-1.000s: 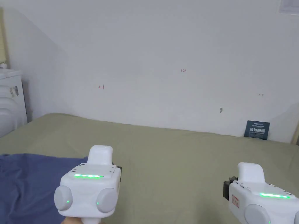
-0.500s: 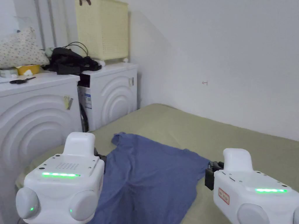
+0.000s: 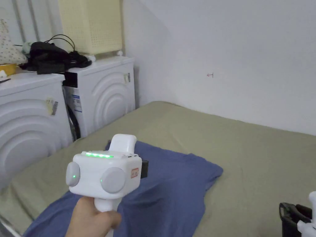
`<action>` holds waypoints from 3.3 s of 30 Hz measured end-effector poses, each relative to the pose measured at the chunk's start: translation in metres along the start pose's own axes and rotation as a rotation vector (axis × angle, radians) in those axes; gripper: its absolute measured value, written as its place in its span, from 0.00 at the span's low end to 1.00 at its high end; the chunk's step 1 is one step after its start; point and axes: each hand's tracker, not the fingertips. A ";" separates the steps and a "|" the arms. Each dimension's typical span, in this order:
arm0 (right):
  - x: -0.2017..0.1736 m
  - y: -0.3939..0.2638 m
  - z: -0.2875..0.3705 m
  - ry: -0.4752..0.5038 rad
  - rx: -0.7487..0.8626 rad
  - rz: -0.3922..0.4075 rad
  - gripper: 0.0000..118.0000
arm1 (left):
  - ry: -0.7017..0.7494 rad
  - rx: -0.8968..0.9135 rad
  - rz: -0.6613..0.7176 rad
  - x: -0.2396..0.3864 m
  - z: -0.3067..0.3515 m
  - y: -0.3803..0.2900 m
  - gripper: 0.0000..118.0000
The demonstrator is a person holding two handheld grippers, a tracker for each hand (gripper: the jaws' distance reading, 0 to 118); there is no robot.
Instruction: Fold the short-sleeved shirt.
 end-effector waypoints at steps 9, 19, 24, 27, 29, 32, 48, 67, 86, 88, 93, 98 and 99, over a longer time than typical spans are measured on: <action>0.101 -0.047 -0.002 -0.189 -0.180 -0.066 0.03 | -0.196 -0.476 -0.153 0.028 -0.256 0.055 1.00; 0.109 -0.079 -0.036 -0.111 -0.249 -0.131 0.03 | -0.128 -0.586 -0.123 0.028 -0.339 -0.008 0.77; 0.101 -0.086 -0.035 -0.093 -0.238 -0.121 0.03 | -0.138 -0.438 -0.140 0.040 -0.296 0.007 0.00; 0.101 -0.088 -0.030 -0.073 -0.241 -0.155 0.03 | -0.260 -0.448 -0.012 0.049 -0.283 0.027 0.00; 0.105 -0.089 -0.024 -0.068 -0.240 -0.173 0.03 | -0.285 -0.432 -0.125 0.076 -0.272 0.037 0.00; 0.111 -0.090 -0.014 -0.082 -0.237 -0.189 0.03 | -0.319 -0.399 -0.246 0.126 -0.270 0.058 0.00; 0.121 -0.101 0.056 -0.161 -0.233 -0.246 0.03 | -1.141 -0.375 -0.634 0.510 -0.197 0.033 0.00; 0.134 -0.079 0.083 -0.186 -0.145 -0.239 0.03 | -0.796 -0.241 -0.384 0.372 -0.121 0.046 0.89; 0.121 -0.072 0.102 -0.311 -0.003 -0.292 0.03 | -0.156 0.031 -0.096 0.153 0.070 -0.114 0.00; 0.121 -0.074 0.100 -0.313 -0.017 -0.296 0.03 | -0.173 0.015 -0.078 0.150 0.064 -0.115 0.00; 0.126 -0.069 0.094 -0.302 -0.031 -0.274 0.03 | -0.194 -0.010 -0.058 0.141 0.026 -0.078 0.00; 0.142 -0.063 0.082 -0.309 -0.040 -0.266 0.03 | -0.194 -0.130 -0.119 0.130 -0.077 -0.014 0.00; 0.146 -0.063 0.077 -0.309 -0.049 -0.267 0.03 | -0.220 -0.182 -0.124 0.130 -0.104 -0.003 0.00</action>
